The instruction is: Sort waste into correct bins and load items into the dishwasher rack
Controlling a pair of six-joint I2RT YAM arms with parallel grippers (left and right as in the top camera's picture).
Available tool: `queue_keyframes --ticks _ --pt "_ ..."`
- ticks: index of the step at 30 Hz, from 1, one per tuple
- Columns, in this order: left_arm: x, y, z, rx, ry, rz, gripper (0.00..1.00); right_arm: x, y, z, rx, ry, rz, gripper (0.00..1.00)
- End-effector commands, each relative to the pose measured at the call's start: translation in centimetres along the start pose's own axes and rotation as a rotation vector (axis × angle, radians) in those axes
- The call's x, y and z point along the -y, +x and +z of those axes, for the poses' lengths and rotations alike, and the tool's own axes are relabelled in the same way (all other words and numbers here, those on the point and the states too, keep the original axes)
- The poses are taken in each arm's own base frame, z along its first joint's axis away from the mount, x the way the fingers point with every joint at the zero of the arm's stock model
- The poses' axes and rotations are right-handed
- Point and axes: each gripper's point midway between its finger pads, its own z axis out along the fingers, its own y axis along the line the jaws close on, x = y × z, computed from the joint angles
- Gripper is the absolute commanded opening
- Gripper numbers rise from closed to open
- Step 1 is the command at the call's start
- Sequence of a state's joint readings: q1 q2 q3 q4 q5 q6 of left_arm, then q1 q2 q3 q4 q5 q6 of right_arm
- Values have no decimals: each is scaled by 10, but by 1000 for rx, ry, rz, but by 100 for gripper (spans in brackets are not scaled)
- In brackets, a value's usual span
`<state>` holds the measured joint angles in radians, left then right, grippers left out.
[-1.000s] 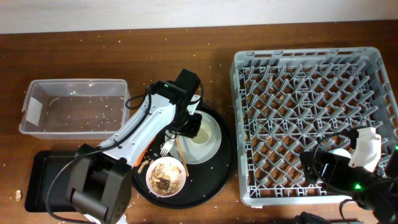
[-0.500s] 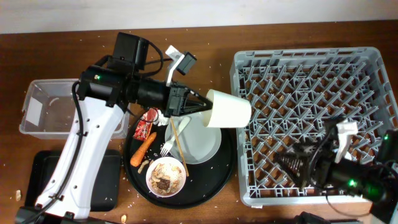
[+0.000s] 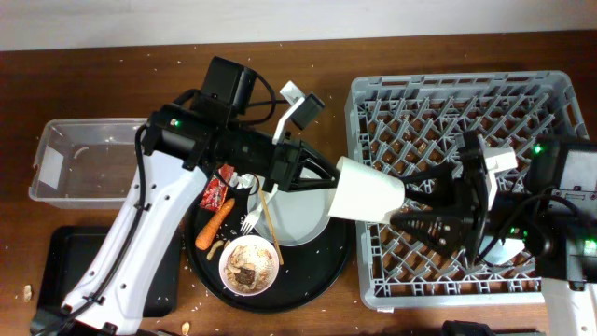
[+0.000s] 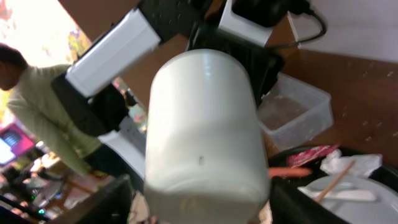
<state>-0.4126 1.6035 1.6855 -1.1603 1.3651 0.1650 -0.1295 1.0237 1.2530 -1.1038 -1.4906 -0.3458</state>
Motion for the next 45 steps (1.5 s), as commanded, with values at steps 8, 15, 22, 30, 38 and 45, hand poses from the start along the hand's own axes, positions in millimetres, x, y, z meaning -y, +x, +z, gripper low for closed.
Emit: queue_keyframes --ticks 8,15,22,30,38,45 --pt "-17 -14 21 -16 -116 143 0 -1 2 1 -7 3 80 60" --pt "-24 -21 20 3 -161 115 0 -2 6 1 -14 10 124 76" --pt "-18 -52 19 96 -143 55 0 -17 2 0 12 -63 155 82" --pt "-18 -53 19 99 -145 49 0 -9 -6 0 13 -44 36 74" --pt "-18 -53 19 100 -144 34 0 1 -10 1 6 5 -32 61" --pt "-25 -58 5 129 -169 26 99 86 -4 -42 42 558 276 54"
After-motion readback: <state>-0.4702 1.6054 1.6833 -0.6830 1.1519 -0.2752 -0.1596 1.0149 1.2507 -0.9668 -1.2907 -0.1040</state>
